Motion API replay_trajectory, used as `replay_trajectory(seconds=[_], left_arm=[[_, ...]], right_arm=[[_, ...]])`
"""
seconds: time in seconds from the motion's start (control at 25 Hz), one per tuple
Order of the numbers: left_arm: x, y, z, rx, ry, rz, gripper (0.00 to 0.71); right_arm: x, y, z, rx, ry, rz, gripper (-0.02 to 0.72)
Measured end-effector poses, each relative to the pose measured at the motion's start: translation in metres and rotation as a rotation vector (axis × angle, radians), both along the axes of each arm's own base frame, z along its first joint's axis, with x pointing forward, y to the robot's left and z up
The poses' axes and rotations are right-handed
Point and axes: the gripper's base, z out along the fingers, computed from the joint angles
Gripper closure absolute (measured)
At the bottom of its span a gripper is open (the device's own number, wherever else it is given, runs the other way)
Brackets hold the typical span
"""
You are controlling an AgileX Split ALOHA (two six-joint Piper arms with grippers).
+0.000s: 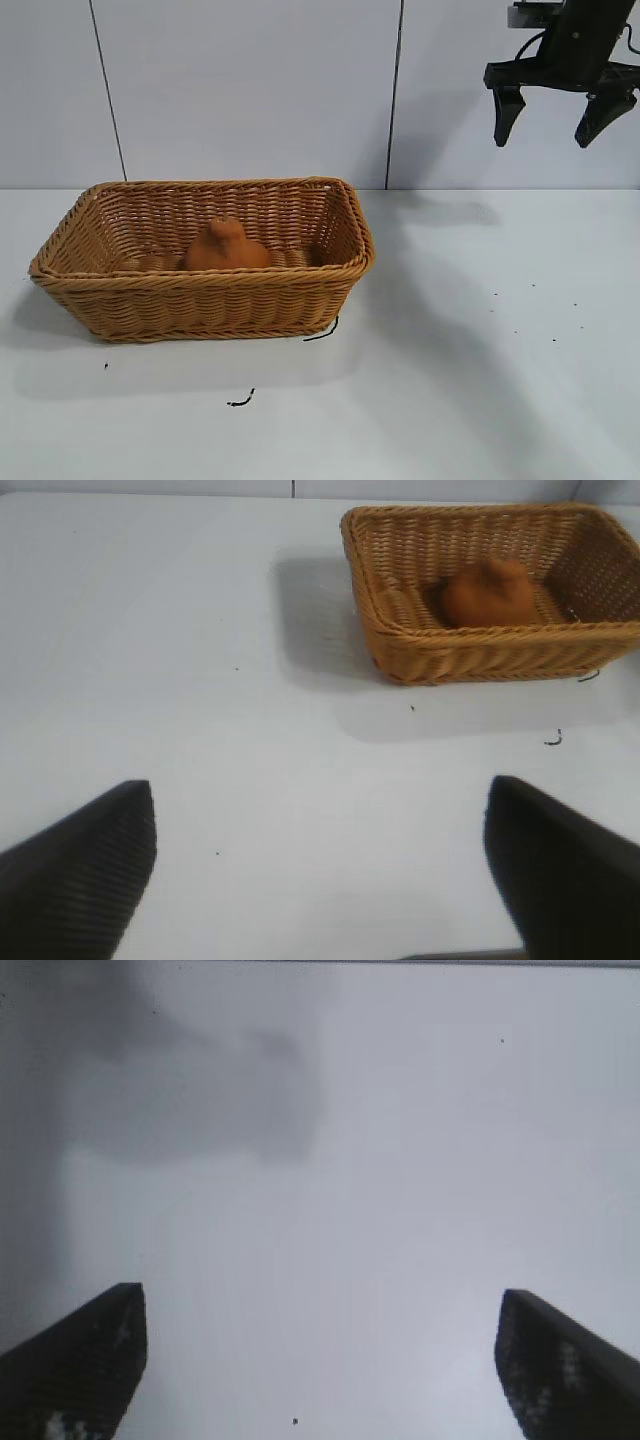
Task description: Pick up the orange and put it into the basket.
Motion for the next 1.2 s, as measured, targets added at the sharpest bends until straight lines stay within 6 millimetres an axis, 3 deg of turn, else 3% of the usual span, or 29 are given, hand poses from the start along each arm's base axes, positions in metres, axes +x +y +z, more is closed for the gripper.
replay_trajectory(seconds=[0.24, 0.64, 0.92, 1.2], left_arm=[[0.000, 0.000, 0.000, 0.000, 0.000, 0.000, 0.071], [0.000, 0.000, 0.000, 0.000, 0.000, 0.000, 0.071], [0.000, 0.000, 0.000, 0.000, 0.000, 0.000, 0.071], [0.000, 0.000, 0.000, 0.000, -0.001, 0.000, 0.071]], right_arm=[[-0.064, 0.000, 0.017, 0.004, 0.090, 0.006, 0.027], [-0.215, -0.002, 0.049, 0.004, 0.119, 0.021, 0.027], [-0.321, -0.003, 0.056, 0.001, -0.041, 0.034, 0.027], [-0.401, -0.004, 0.044, -0.005, -0.428, 0.038, 0.027]])
